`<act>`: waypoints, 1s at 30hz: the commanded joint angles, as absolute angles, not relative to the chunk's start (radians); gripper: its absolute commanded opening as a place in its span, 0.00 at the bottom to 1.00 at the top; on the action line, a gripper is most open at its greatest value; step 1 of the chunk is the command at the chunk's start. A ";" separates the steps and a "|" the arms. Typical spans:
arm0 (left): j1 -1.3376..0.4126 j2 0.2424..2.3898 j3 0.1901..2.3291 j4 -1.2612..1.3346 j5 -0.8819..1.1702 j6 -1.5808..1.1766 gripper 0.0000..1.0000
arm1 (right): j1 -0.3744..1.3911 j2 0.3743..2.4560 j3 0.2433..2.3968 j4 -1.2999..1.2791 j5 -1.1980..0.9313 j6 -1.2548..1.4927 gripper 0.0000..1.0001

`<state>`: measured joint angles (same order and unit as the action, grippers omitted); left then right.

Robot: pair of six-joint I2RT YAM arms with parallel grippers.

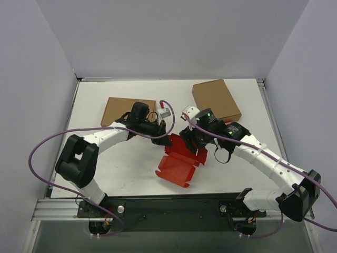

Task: Fold the paper box
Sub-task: Fold the paper box at the center of the board.

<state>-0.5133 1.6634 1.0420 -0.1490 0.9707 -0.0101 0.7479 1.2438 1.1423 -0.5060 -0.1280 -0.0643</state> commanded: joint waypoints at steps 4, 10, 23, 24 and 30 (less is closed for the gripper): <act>-0.509 1.608 1.040 -0.164 1.034 0.020 0.15 | 0.756 1.272 1.100 -0.442 -0.057 -0.141 0.57; -0.506 1.598 1.037 -0.167 1.019 0.023 0.18 | 0.755 1.285 1.095 -0.423 -0.072 -0.140 0.20; -0.361 1.523 0.982 -0.015 0.942 -0.097 0.70 | 0.767 1.313 1.038 -0.391 0.097 -0.245 0.00; -0.360 1.519 0.982 -0.015 0.915 -0.101 0.70 | 0.769 1.322 1.037 -0.385 0.103 -0.259 0.00; -0.405 1.485 0.977 0.129 0.721 -0.178 0.70 | 0.775 1.365 1.035 -0.342 0.123 -0.284 0.00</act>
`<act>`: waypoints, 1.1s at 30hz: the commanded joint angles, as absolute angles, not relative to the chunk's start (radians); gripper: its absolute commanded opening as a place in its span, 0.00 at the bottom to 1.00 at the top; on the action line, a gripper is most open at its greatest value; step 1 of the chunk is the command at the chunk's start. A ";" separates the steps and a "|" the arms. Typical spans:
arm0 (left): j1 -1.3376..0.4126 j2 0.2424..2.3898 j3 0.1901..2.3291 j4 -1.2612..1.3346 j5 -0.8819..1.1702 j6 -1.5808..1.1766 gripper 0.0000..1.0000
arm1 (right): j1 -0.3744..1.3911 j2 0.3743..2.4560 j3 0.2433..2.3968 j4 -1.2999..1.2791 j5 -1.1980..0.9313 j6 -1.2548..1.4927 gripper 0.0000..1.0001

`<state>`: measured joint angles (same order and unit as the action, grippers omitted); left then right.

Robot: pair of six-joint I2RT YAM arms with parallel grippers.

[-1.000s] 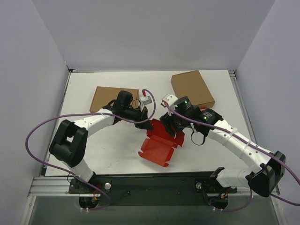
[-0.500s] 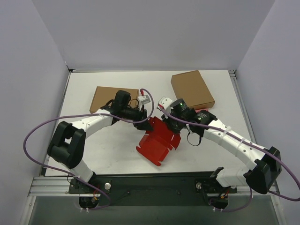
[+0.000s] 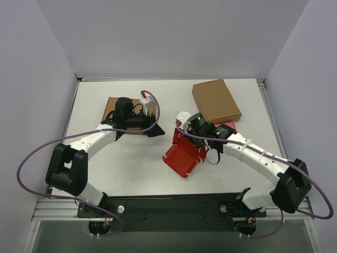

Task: Fold the paper box
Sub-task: Fold the paper box at the center of the board.

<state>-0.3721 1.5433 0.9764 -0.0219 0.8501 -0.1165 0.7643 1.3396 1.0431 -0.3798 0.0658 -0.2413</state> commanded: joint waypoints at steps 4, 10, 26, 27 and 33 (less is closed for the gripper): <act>-0.489 1.500 1.012 0.164 0.620 -0.173 0.70 | 0.779 1.382 1.039 -0.321 0.120 -0.284 0.00; -0.541 1.565 1.061 0.153 0.558 -0.163 0.55 | 0.778 1.391 1.035 -0.304 0.127 -0.276 0.00; -0.623 1.652 1.040 0.257 0.527 -0.265 0.36 | 0.778 1.387 1.005 -0.267 0.156 -0.247 0.00; -0.623 1.660 1.013 0.328 0.561 -0.285 0.36 | 0.776 1.387 1.002 -0.265 0.158 -0.245 0.00; -0.545 1.645 0.905 0.503 0.635 -0.434 0.43 | 0.775 1.376 0.991 -0.256 0.167 -0.245 0.00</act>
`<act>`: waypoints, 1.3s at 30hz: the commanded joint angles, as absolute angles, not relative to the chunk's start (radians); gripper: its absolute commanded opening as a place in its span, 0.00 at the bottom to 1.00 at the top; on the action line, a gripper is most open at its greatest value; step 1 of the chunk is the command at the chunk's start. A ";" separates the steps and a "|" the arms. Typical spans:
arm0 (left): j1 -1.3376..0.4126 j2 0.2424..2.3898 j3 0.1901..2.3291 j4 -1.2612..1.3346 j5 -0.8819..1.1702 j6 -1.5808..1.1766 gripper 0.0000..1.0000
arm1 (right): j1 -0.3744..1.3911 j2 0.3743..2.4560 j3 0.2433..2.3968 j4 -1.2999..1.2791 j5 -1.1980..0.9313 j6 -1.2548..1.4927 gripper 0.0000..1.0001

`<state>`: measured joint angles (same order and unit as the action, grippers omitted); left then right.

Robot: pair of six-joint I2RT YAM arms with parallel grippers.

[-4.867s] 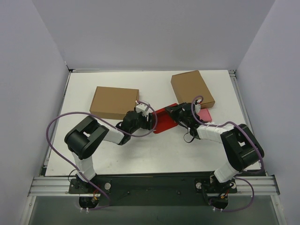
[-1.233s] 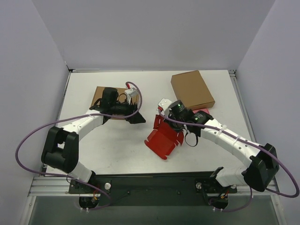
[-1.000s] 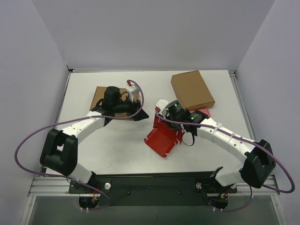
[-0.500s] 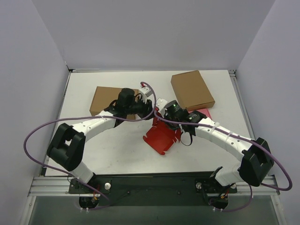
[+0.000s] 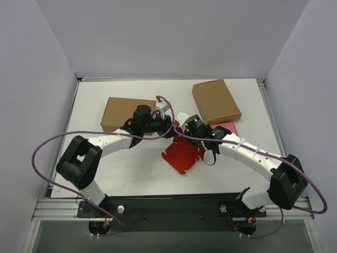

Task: Fold the paper box
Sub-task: Fold the paper box at the center of the board.

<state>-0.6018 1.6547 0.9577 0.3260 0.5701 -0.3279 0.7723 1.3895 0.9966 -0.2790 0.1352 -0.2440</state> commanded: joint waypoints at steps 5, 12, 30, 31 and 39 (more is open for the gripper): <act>-0.479 1.556 0.789 0.447 0.418 -0.404 0.58 | 0.746 1.355 0.970 -0.249 0.134 -0.221 0.00; -0.503 1.684 0.756 0.462 0.322 -0.457 0.61 | 0.723 1.338 0.953 -0.233 0.083 -0.190 0.00; -0.600 1.899 0.879 0.456 0.230 -0.462 0.48 | 0.669 1.338 0.933 -0.199 0.025 -0.181 0.00; -0.604 1.893 0.864 0.456 0.233 -0.463 0.48 | 0.667 1.338 0.934 -0.199 0.026 -0.179 0.00; -0.666 1.865 0.838 0.445 0.232 -0.472 0.47 | 0.657 1.341 0.937 -0.195 0.014 -0.175 0.00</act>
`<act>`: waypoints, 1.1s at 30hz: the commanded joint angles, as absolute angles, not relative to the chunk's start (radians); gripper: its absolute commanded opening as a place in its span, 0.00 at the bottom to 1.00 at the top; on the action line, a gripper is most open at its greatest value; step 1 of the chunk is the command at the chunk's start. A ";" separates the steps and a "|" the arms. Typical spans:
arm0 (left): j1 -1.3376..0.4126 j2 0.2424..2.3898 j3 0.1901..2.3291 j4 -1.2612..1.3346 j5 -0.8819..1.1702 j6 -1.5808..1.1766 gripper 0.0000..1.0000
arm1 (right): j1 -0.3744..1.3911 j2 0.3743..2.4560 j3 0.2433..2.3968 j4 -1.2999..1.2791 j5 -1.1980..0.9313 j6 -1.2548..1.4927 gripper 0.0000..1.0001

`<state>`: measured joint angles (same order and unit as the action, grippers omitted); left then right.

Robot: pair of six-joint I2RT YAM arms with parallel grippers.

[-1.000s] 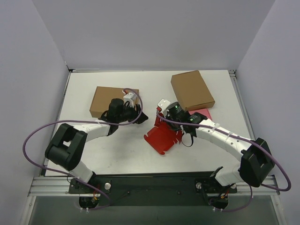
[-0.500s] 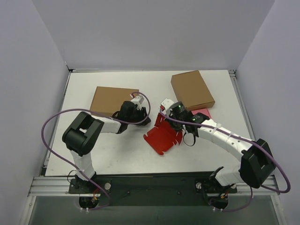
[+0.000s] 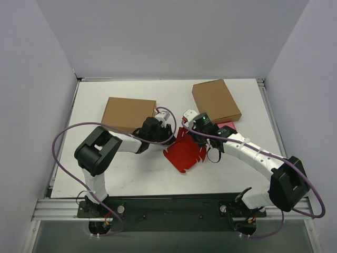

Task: Fold the paper box
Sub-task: Fold the paper box at the center of the board.

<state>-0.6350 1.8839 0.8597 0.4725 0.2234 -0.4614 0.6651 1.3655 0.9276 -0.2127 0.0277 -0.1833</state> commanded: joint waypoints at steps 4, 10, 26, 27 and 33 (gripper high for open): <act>-0.680 1.870 0.847 0.452 0.236 -0.474 0.47 | 0.658 1.341 0.931 -0.189 0.008 -0.172 0.00; -0.692 1.850 0.819 0.428 0.216 -0.491 0.47 | 0.655 1.339 0.933 -0.187 0.015 -0.172 0.00; -0.713 1.904 0.810 0.494 0.189 -0.531 0.47 | 0.653 1.348 0.928 -0.176 0.017 -0.155 0.00; -0.713 1.902 0.810 0.489 0.178 -0.538 0.47 | 0.652 1.351 0.930 -0.176 0.017 -0.153 0.00; -0.713 1.911 0.804 0.466 0.147 -0.568 0.47 | 0.650 1.355 0.931 -0.176 0.018 -0.149 0.00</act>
